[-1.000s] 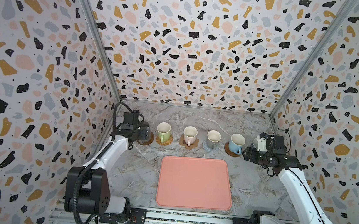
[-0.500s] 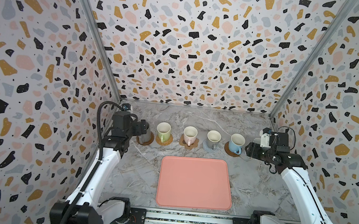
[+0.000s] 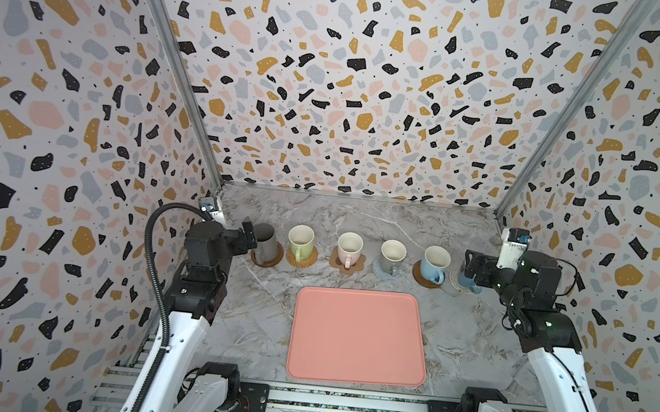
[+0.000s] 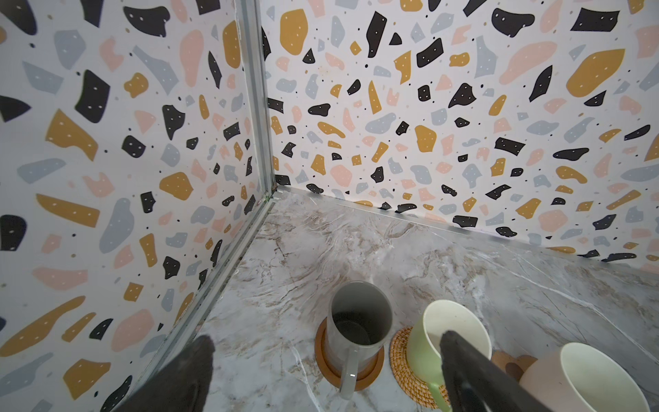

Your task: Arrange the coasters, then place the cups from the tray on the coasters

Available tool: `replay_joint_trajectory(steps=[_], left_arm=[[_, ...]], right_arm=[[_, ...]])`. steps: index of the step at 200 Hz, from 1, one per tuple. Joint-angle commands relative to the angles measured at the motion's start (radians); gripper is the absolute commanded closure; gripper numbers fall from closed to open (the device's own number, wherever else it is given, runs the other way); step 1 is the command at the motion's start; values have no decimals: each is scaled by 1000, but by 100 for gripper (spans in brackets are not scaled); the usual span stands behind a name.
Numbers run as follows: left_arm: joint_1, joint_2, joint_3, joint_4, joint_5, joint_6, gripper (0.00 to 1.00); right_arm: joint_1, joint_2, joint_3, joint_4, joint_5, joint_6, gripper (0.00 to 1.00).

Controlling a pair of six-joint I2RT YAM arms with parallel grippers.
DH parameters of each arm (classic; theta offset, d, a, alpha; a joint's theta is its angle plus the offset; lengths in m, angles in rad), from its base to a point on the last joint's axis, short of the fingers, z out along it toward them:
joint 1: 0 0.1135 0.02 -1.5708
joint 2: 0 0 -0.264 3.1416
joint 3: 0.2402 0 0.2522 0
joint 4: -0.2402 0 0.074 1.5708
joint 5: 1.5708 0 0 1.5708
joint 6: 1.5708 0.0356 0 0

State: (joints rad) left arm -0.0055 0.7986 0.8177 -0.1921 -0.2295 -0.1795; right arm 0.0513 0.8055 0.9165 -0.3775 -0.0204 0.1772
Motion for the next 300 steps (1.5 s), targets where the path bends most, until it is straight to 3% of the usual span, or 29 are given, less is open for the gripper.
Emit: replay_joint_trajectory(steps=[1, 35, 98, 163, 195, 251, 300], left_arm=[[7, -81, -92, 124, -62, 0, 1], [7, -221, -243, 252, -109, 17, 1], [7, -323, -381, 261, -154, 47, 1], [7, -516, -689, 499, -228, -19, 0], [7, -472, -760, 582, -224, -87, 1], [7, -446, -824, 655, -242, -56, 0], [7, -349, -885, 784, -242, -70, 1]], right_arm=[[-3, -64, -57, 102, 51, -25, 1], [-3, -132, -122, 135, 112, -40, 1], [-4, -202, -248, 218, 138, -68, 1], [-3, -389, -619, 549, 118, -147, 1], [-2, -392, -699, 684, 132, -151, 1], [-1, -327, -826, 778, 152, -23, 1], [4, -235, -927, 947, 210, -62, 1]])
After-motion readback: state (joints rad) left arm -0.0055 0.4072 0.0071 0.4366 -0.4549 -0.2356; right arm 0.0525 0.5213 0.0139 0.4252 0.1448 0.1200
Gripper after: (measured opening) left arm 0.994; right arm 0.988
